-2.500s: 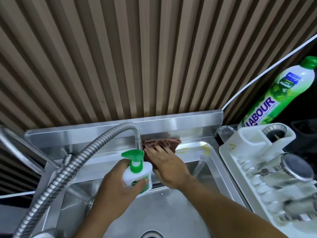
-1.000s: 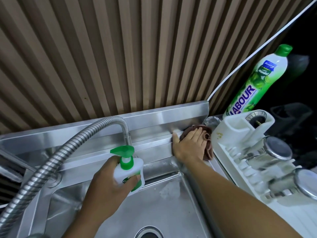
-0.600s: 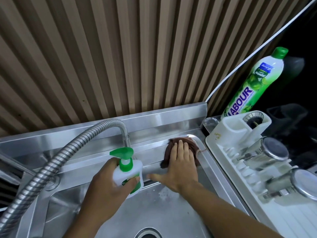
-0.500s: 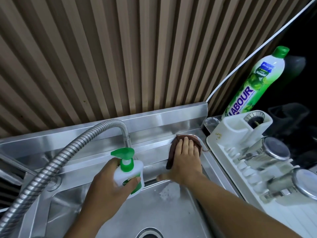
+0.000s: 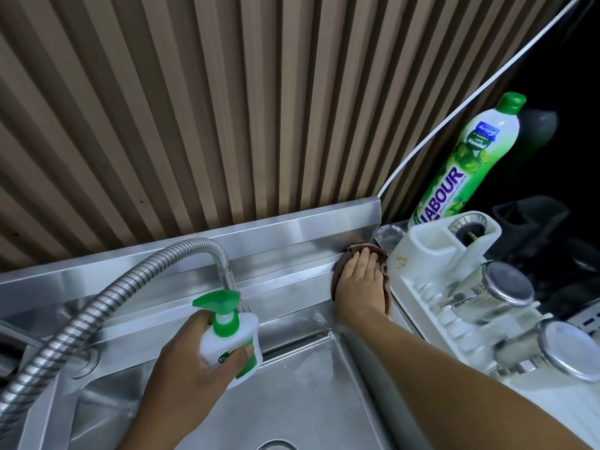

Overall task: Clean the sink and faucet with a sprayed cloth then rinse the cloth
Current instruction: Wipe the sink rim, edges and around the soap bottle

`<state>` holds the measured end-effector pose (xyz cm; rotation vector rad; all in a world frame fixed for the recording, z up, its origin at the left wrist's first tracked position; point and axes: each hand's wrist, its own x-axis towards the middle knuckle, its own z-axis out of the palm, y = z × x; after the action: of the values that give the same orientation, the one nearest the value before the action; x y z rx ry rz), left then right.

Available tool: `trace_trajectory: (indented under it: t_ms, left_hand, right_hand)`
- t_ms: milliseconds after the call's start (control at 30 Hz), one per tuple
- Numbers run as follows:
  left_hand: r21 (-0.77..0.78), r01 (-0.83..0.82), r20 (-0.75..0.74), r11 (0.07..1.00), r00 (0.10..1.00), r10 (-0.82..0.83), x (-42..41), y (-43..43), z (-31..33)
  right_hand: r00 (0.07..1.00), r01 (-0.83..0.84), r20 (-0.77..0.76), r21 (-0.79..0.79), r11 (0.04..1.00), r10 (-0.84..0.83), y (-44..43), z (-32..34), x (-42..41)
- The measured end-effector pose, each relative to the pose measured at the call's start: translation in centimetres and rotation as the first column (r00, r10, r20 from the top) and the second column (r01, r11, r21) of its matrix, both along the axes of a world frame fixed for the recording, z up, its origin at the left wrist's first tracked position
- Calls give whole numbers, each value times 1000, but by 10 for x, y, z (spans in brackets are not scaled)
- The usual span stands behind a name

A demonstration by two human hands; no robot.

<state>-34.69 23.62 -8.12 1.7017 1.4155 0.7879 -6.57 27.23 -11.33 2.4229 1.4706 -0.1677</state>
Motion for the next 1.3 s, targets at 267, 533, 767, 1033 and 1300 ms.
trace_trajectory:
  t_ms: [267,533,767,1033,1300]
  left_hand:
    - [-1,-5,-22,1000,1000,5,4,-2,6]
    - [7,9,-29,1000,1000,-9,4,-3,7]
    - [16,7,-38,1000,999,-7,1,-2,3]
    - [-8,8,-45,1000,999,-8,0,-1,2]
    - [-1,6,-71,1000,997,-6,1,-1,3]
  right_hand:
    - [987,-147,-67,20,989,148,-36,-3,-20]
    - [995,-22,-96,-55,998,17,-7,3,-11]
    - [995,36,-90,-104,994,-45,14,16,7]
    - [993,-111,-40,29,993,113,-33,-10,-30]
    - [999,-35,-11,-108,994,34,-3,11,-8]
